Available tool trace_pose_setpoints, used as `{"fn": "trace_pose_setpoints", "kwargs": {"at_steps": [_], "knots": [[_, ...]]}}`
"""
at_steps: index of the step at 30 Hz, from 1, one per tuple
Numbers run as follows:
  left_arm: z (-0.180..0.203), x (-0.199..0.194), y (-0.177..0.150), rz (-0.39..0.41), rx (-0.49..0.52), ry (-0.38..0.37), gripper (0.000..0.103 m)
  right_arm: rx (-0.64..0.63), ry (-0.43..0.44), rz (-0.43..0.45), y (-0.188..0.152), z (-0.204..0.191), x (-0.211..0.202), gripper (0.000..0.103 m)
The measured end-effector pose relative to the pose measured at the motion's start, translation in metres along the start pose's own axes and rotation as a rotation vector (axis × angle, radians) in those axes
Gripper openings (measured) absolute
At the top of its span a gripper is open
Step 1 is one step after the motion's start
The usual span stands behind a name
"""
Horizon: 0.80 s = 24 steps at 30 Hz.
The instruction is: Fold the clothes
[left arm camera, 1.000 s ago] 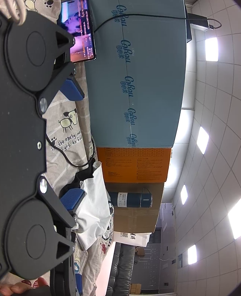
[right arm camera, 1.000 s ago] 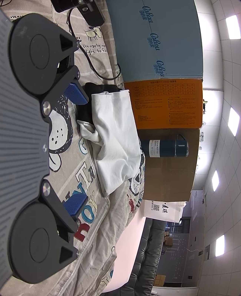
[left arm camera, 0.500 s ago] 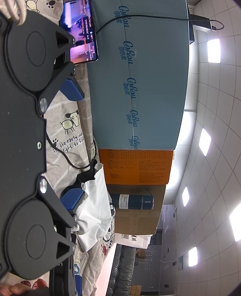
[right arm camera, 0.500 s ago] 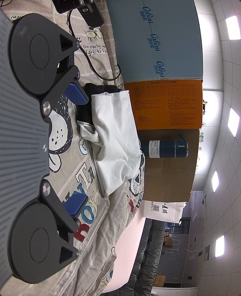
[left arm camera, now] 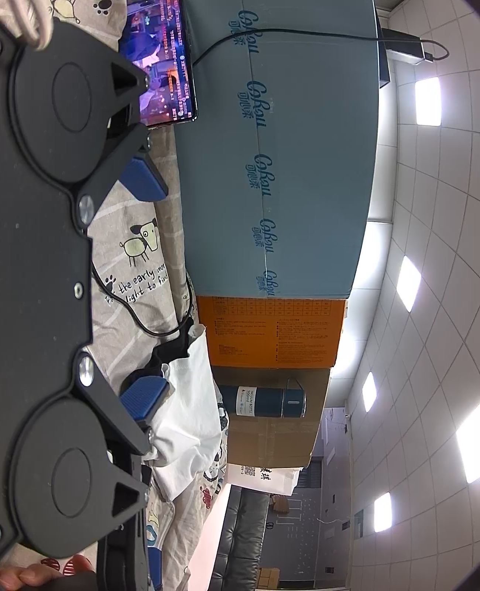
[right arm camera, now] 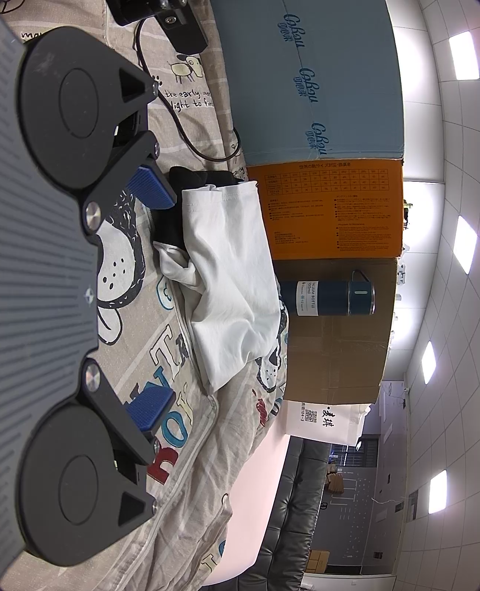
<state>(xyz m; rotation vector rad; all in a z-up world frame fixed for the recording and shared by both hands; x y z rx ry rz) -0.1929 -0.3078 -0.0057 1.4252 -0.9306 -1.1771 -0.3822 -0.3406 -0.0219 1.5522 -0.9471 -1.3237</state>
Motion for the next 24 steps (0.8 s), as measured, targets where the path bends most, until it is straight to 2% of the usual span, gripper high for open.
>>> {"fn": "trace_pose_setpoints", "kwargs": {"at_steps": [24], "knots": [[-0.0005,0.0006,-0.0010,-0.016,-0.003,-0.019,0.103,0.009,0.003,0.005,0.0002,-0.0004,-0.0019,0.103]]}}
Point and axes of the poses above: each gripper's, at about its wrist camera, not at the fingertips, and x roughly the way its jaws point, z to its right, y to its top, the point moved 6 cm from there along x, roughly the way its jaws point, and after that the axes turned 10 degrees about y, right-handed, at the moved point
